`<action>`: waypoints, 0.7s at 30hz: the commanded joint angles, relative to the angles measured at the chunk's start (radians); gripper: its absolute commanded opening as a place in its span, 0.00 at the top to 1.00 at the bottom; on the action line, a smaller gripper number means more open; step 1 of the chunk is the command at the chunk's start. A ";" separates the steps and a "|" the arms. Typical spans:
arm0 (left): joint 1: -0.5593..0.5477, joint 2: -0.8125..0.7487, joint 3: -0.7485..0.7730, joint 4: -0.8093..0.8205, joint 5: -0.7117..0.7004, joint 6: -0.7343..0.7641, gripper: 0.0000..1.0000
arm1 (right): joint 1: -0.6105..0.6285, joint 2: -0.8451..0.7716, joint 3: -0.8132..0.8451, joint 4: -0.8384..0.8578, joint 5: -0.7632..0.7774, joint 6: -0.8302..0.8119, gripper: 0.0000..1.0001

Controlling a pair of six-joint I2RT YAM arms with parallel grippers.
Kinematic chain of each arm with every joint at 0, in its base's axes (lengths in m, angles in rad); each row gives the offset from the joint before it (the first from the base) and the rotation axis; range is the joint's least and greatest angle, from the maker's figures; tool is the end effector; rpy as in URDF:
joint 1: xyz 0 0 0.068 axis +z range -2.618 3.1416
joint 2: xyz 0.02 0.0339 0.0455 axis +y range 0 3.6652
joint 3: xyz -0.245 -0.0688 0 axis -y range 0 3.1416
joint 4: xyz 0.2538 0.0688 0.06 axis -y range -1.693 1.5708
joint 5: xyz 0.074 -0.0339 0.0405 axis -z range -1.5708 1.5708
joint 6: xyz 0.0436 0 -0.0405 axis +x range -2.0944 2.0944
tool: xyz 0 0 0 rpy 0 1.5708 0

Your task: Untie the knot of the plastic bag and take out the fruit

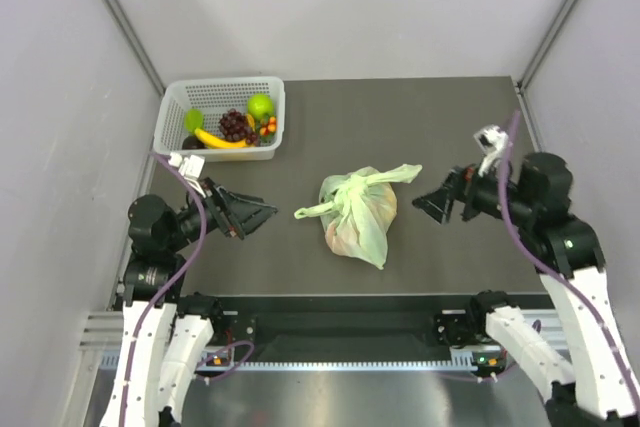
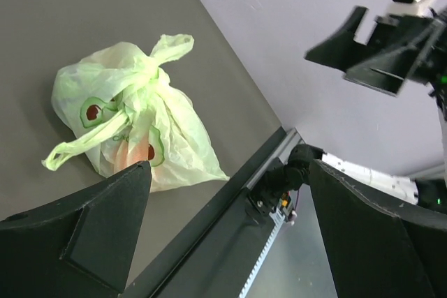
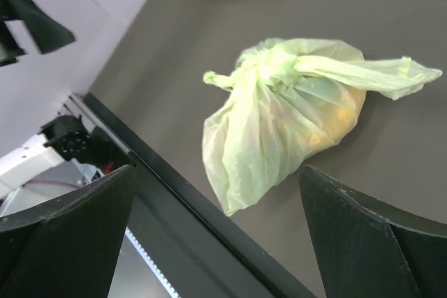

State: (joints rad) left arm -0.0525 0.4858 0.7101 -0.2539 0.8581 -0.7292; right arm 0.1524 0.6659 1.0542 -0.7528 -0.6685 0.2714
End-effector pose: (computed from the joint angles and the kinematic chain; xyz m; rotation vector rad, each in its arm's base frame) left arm 0.1380 -0.0403 0.3398 0.1390 1.7424 -1.2666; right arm 0.1349 0.0481 0.3779 -0.3423 1.9328 0.9247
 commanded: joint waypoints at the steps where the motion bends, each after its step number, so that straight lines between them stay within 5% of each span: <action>1: -0.003 0.046 -0.011 0.048 0.085 0.047 0.01 | 0.134 0.107 0.044 -0.040 0.295 -0.041 0.00; 6: -0.004 0.076 -0.005 0.032 0.082 0.076 0.01 | 0.493 0.268 0.090 -0.040 0.733 0.000 0.00; 11: -0.009 0.154 0.061 -0.168 -0.013 0.221 0.01 | 0.723 0.434 0.122 -0.033 0.967 0.028 0.00; 21: -0.012 0.208 0.109 -0.209 -0.122 0.235 0.01 | 0.834 0.733 0.198 0.105 1.121 0.094 0.00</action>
State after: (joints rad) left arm -0.0601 0.6922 0.7593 -0.4610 0.7757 -0.5190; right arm 0.9714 1.3628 1.1938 -0.7307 0.3550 0.3279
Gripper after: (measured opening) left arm 0.991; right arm 0.996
